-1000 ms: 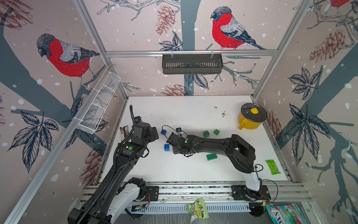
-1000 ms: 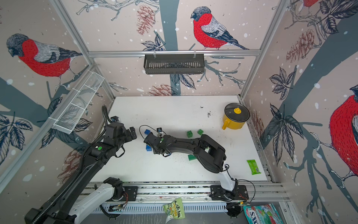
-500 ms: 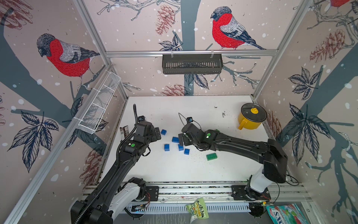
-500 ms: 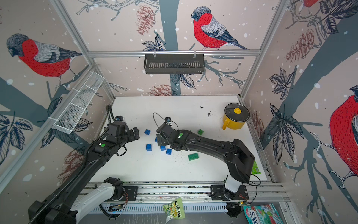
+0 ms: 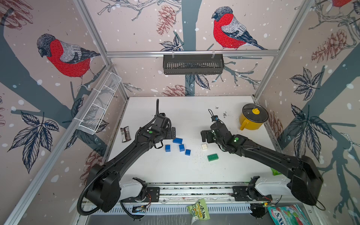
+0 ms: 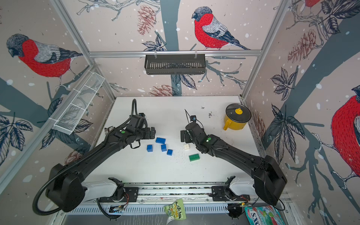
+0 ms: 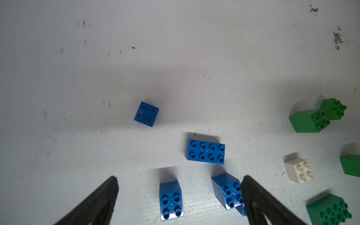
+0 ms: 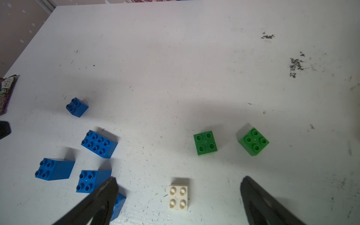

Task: Assemble the letter h with lego
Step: Pick up the lego brick from the center of the board.

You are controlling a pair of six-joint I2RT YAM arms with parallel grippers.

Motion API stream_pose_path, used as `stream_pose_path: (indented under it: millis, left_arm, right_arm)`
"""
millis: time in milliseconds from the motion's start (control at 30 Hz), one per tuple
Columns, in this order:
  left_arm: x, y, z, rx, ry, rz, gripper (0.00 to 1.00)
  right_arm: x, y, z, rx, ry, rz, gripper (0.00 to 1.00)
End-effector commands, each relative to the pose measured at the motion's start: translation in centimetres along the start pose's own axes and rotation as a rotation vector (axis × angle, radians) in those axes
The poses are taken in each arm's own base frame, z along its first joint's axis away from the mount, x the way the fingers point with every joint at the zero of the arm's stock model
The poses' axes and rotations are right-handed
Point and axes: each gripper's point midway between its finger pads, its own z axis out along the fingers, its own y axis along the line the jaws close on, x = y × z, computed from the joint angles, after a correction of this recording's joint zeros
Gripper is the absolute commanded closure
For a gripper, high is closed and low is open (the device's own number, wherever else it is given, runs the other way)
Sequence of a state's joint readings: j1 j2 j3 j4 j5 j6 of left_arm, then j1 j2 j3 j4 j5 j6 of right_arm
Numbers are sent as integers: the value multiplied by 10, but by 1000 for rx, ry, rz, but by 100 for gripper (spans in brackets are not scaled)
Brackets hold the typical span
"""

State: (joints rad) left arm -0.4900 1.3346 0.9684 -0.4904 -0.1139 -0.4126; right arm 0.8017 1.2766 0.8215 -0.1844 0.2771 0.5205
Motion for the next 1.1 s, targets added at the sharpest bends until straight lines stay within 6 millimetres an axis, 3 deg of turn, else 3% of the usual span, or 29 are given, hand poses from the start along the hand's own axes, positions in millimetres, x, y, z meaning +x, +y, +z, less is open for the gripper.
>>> stream_pose_path:
  millis: [0, 100, 267, 700, 1067]
  left_arm:
    - [14, -5, 19, -56, 111, 25, 2]
    - [28, -18, 42, -52, 183, 64, 2]
    - [40, -29, 61, -45, 242, 91, 2]
    - [59, -34, 91, -54, 326, 110, 6]
    - [63, -28, 101, -106, 341, 70, 14]
  right_arm:
    - [-4, 1, 3, -37, -65, 12, 0]
    - [5, 4, 7, -72, -65, 25, 1]
    - [13, 2, 11, -79, -73, 38, 0]
    - [20, 4, 12, -84, -75, 44, 1]
    - [20, 8, 11, -95, -75, 36, 1]
